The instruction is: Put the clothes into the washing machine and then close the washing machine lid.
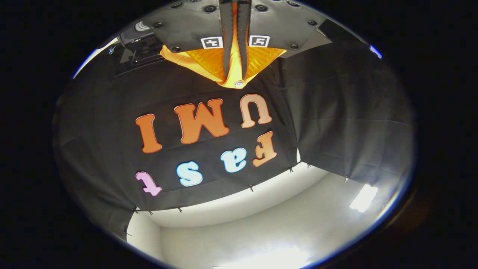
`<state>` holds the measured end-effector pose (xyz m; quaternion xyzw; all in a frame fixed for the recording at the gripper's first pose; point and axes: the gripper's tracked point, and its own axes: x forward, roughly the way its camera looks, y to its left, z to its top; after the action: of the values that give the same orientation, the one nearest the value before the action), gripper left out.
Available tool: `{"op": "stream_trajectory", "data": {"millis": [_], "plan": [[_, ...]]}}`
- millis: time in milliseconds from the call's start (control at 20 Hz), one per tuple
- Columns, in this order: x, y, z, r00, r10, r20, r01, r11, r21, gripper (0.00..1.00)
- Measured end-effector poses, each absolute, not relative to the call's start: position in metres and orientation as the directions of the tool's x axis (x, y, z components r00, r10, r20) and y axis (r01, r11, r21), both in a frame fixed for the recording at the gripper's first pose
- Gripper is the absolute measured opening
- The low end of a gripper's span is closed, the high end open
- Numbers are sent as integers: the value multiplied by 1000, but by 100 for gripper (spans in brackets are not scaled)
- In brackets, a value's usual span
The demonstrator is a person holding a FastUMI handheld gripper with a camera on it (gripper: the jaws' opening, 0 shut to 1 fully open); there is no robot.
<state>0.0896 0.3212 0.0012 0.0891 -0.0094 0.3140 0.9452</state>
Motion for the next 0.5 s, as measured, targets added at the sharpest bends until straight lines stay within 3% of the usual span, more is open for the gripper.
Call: {"op": "stream_trajectory", "data": {"millis": [500], "plan": [[162, 216, -68, 853, 518, -59, -508, 851, 130, 12]]}}
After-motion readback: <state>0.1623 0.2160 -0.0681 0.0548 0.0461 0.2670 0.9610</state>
